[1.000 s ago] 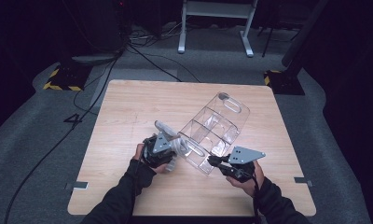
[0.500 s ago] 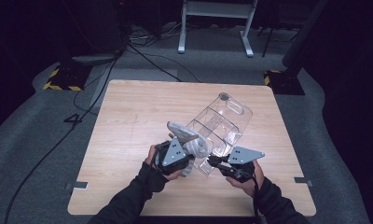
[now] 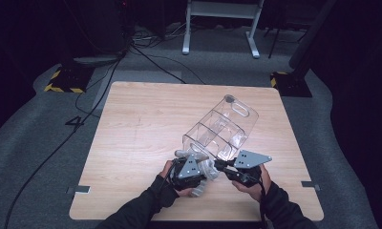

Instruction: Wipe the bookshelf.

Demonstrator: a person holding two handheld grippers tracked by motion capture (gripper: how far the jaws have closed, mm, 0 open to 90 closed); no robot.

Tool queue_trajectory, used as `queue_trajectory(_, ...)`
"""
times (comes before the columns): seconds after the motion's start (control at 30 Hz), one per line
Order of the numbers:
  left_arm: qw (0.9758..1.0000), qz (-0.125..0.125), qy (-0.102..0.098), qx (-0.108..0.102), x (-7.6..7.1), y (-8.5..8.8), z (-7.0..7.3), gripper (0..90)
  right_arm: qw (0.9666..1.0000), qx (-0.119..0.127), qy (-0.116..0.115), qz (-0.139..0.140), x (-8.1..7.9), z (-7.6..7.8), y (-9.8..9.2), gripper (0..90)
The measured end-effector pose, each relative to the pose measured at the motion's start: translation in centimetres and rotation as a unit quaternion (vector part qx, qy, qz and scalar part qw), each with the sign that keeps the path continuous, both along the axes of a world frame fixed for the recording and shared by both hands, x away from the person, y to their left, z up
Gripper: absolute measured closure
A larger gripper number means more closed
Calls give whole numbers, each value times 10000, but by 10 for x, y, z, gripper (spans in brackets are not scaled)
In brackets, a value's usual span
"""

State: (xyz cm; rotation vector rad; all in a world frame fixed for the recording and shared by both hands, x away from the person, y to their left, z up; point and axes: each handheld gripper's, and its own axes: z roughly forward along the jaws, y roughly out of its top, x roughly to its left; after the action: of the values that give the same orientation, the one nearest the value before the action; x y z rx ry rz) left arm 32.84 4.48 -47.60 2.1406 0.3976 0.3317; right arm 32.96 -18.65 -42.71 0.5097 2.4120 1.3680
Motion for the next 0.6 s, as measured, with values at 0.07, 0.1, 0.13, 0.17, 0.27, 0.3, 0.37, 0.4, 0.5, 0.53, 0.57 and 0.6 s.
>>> queue_trajectory(0.07, 9996, -14, 37, 272, 1, -3, -8, 683, 10000, 2, -1, 11, 0, 0, 0, 832)
queue_trajectory(0.1, 9989, -22, 2, 474, 1, -4, -12, 684, 10000, 14, 9, 13, 0, 0, -1, 832)
queue_trajectory(0.13, 9983, 5, 1, 591, 2, -5, -16, 685, 10000, 19, 10, 16, 0, 0, -1, 832)
queue_trajectory(0.17, 9974, 22, 52, 715, 4, -4, -21, 686, 10000, 13, 12, 17, 0, 0, -1, 832)
queue_trajectory(0.27, 9968, 33, 85, 800, 9, 1, -20, 688, 10000, 28, 31, 11, 1, 0, -1, 832)
queue_trajectory(0.3, 9965, 61, 57, 837, 10, 4, -19, 689, 10000, 26, 31, 21, 1, 0, -1, 832)
queue_trajectory(0.37, 9962, 257, 82, 822, 16, 14, -19, 689, 10000, 28, 30, 32, 1, 0, -2, 833)
queue_trajectory(0.4, 9960, 413, 128, 784, 19, 20, -19, 688, 10000, 29, 35, 43, 1, 0, -2, 833)
queue_trajectory(0.5, 9948, 827, 191, 569, 30, 40, -13, 689, 10000, 26, 36, 68, 0, 0, -2, 834)
queue_trajectory(0.53, 9943, 921, 201, 502, 32, 44, -12, 689, 10000, 25, 36, 69, 0, 0, -2, 833)
queue_trajectory(0.57, 9940, 975, 193, 460, 35, 48, -9, 688, 10000, 27, 37, 68, 0, 0, -2, 833)
queue_trajectory(0.6, 9936, 1047, 197, 384, 36, 50, -6, 689, 10000, 27, 39, 67, 0, 0, -2, 833)
